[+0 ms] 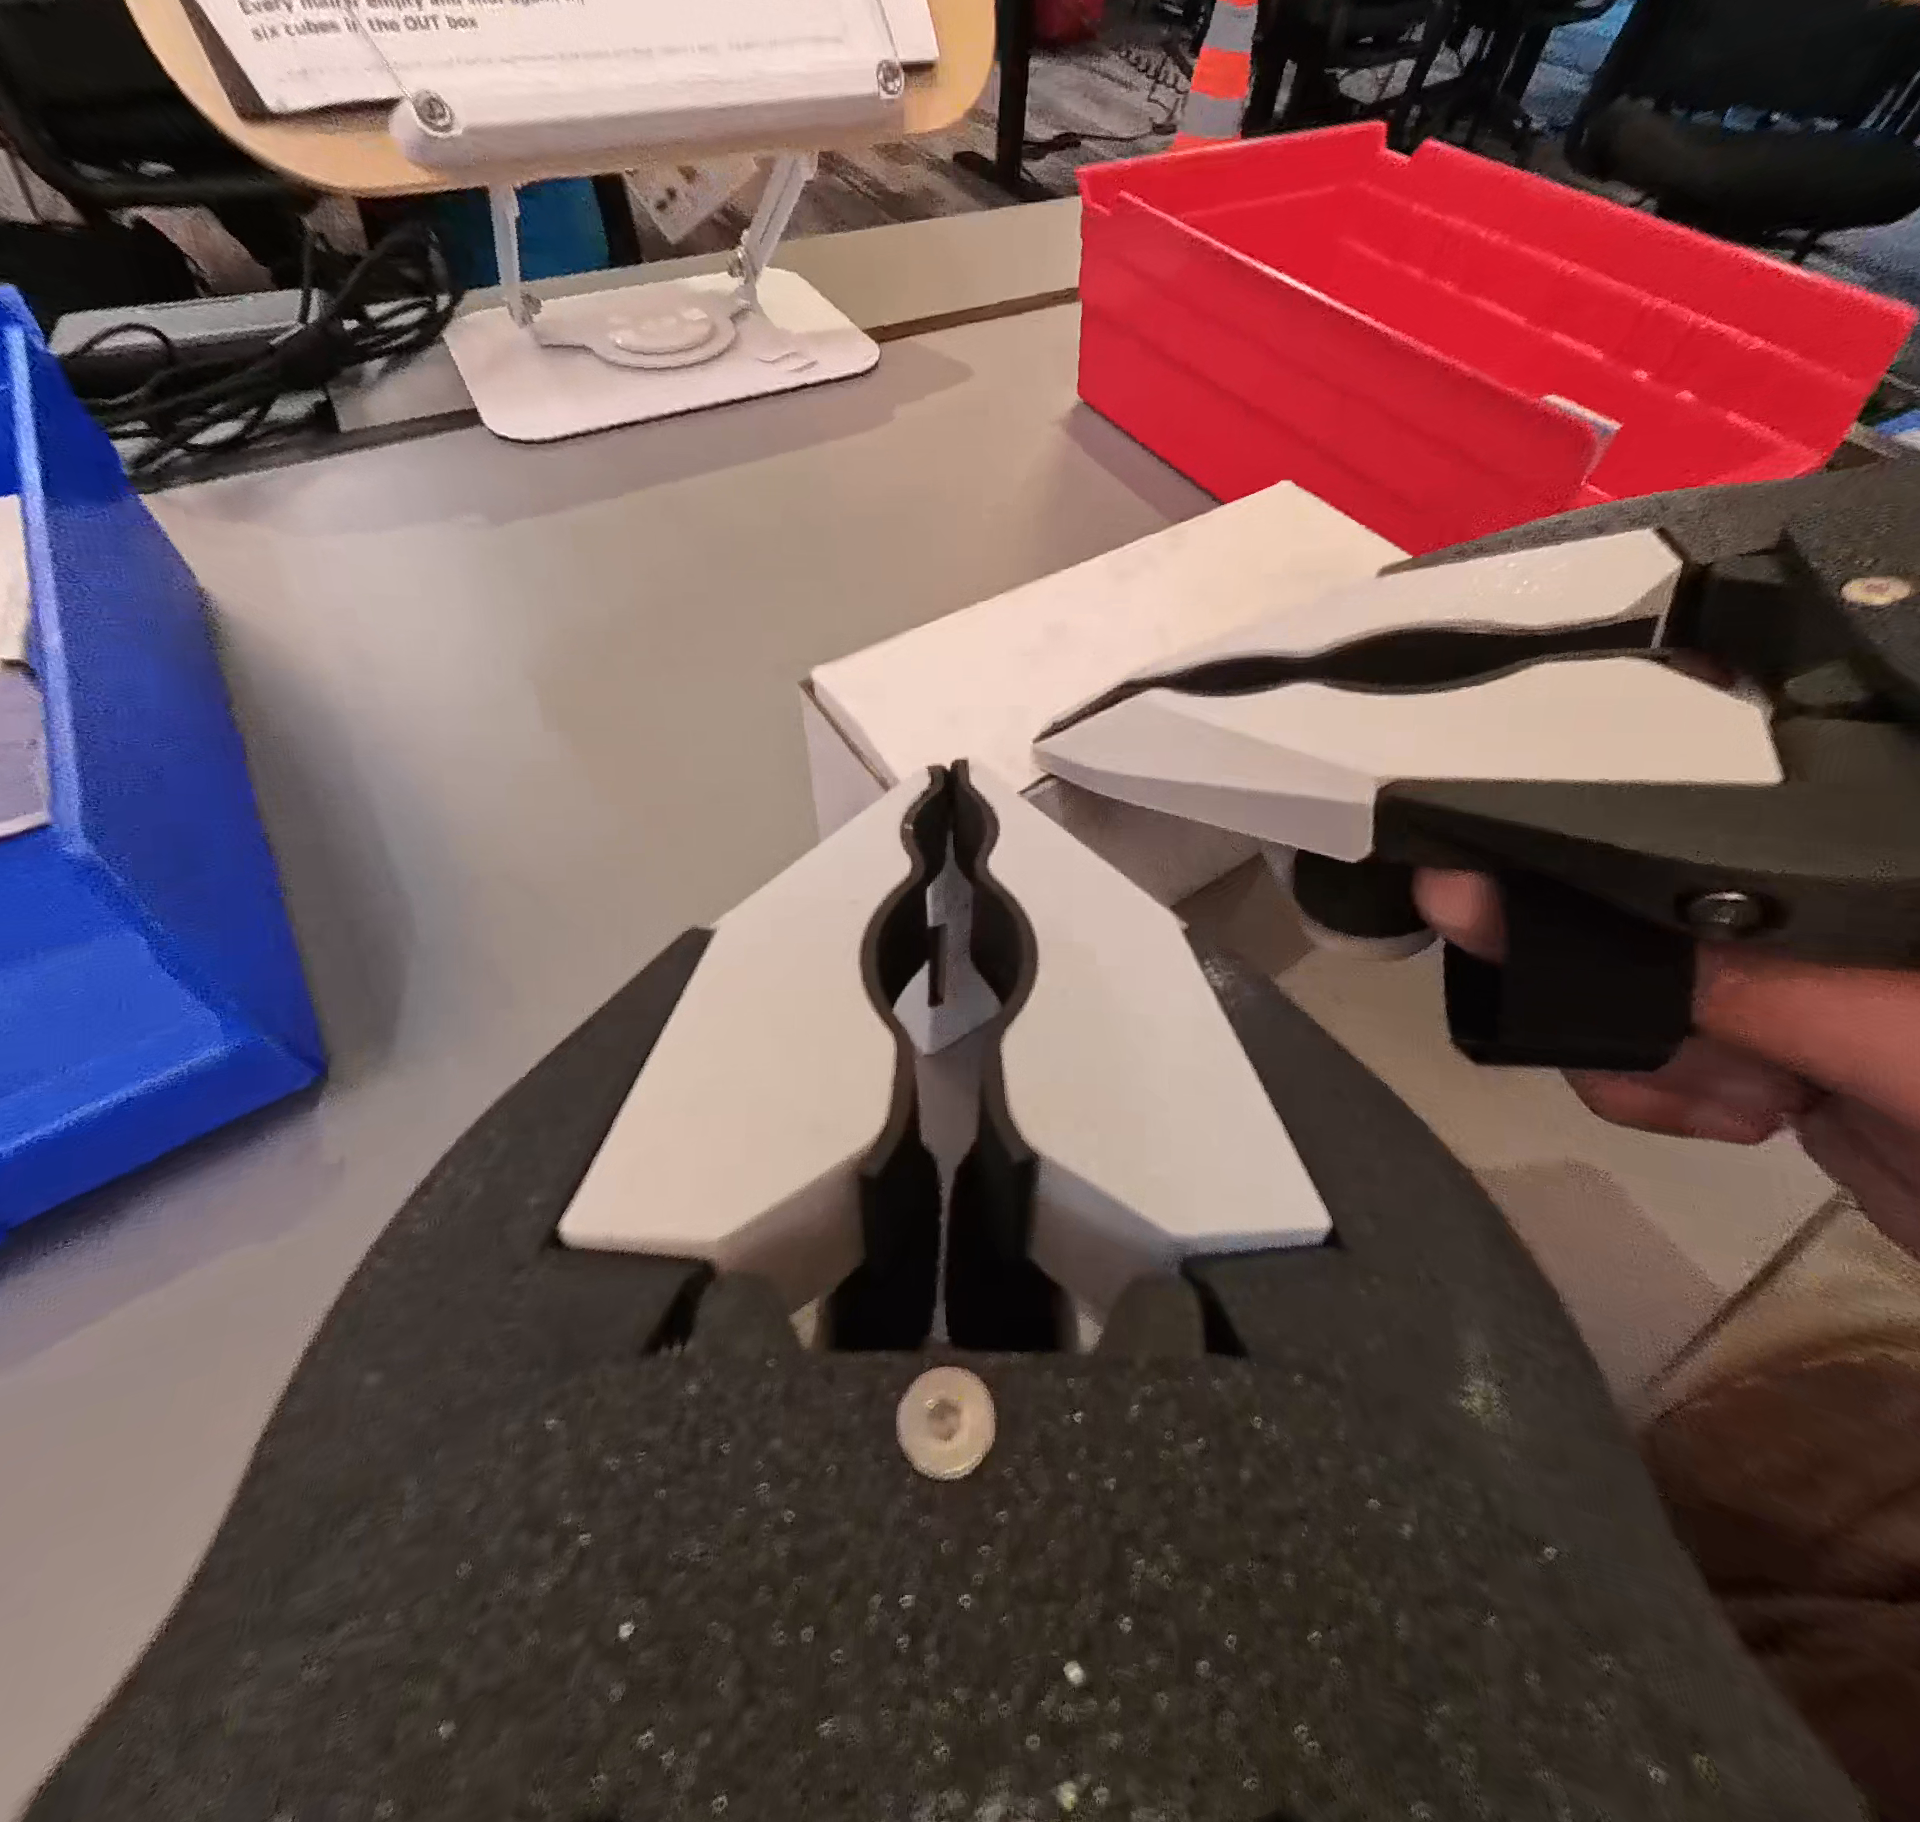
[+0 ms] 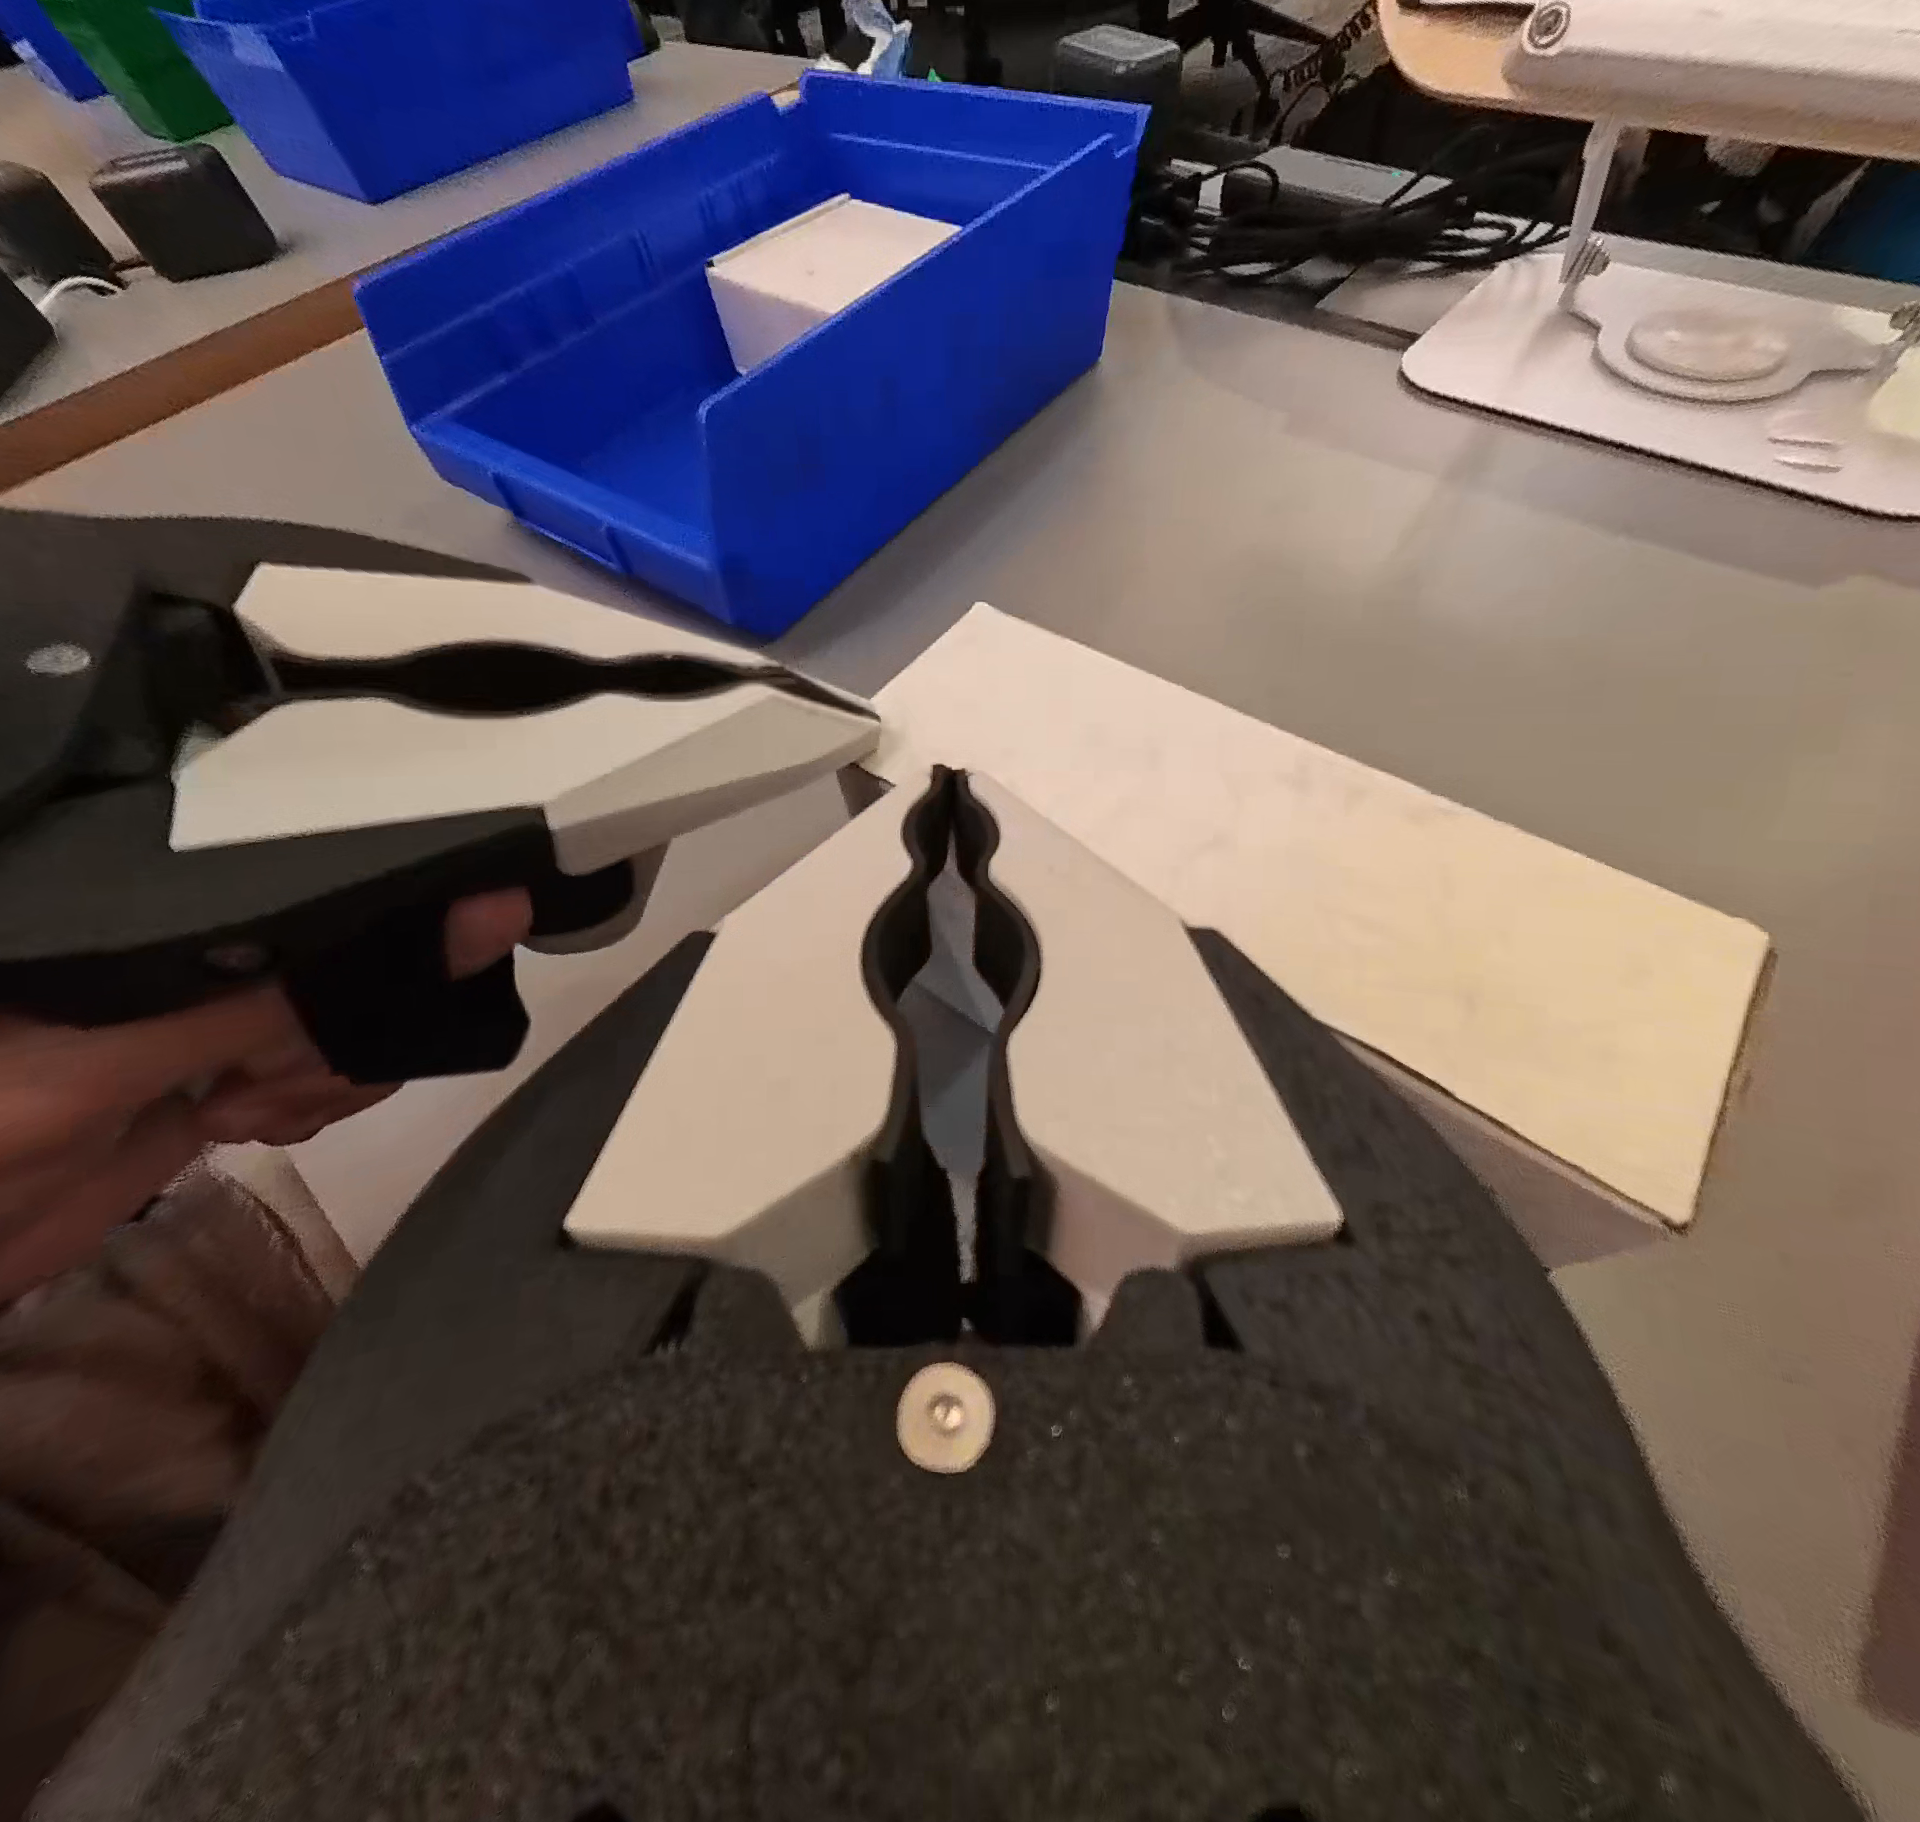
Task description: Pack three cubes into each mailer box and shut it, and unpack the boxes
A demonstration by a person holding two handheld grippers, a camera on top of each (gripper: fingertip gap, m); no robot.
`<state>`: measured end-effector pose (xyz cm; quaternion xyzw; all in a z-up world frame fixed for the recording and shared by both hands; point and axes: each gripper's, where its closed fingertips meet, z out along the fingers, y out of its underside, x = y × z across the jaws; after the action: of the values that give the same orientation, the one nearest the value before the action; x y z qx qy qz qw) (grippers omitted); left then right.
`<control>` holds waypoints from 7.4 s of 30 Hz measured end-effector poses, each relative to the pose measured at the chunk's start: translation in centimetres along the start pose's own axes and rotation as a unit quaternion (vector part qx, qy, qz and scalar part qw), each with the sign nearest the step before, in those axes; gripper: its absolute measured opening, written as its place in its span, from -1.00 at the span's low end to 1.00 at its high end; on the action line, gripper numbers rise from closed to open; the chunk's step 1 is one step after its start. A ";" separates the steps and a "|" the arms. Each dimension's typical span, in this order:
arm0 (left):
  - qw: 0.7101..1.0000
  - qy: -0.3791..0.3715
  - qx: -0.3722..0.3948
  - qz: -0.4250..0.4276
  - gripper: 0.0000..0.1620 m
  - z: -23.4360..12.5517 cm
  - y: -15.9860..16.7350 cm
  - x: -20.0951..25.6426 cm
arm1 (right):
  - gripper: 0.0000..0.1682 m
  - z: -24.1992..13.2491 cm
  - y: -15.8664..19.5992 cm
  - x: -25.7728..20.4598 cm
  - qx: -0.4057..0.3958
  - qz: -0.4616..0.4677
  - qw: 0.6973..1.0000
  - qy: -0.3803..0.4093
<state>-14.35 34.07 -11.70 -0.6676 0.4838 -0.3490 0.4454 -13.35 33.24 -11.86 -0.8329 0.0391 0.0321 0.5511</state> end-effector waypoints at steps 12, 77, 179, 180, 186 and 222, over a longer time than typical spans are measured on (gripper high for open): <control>1.000 0.003 -0.010 0.017 -1.00 0.3 -0.2 -0.4 | -1.00 -1.9 0.6 2.6 -0.002 0.004 1.000 0.019; 0.994 0.108 -0.024 -0.002 -0.73 -5.0 -2.8 -6.1 | 0.00 -6.1 2.5 39.2 -0.315 -0.430 0.827 0.181; 0.629 0.496 -0.497 0.334 0.41 5.6 -0.5 0.0 | -0.14 0.6 3.7 6.8 -0.055 -0.067 0.975 -0.207; 0.636 0.490 -0.478 0.358 0.38 5.0 -0.3 -0.2 | -0.14 0.9 4.3 7.1 -0.070 -0.054 0.975 -0.204; 0.676 0.397 -0.416 0.461 -0.25 6.4 2.1 -2.2 | -0.15 2.1 4.9 7.0 -0.065 -0.052 0.974 -0.211; 0.737 0.377 -0.353 0.436 -0.33 6.8 -1.1 -1.5 | -0.22 2.5 4.2 8.4 -0.044 -0.084 0.974 -0.205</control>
<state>-8.30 37.45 -13.23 -0.3065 0.9389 -0.1436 0.0625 -5.48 33.69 -17.49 -0.8324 -0.1459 0.1576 0.5108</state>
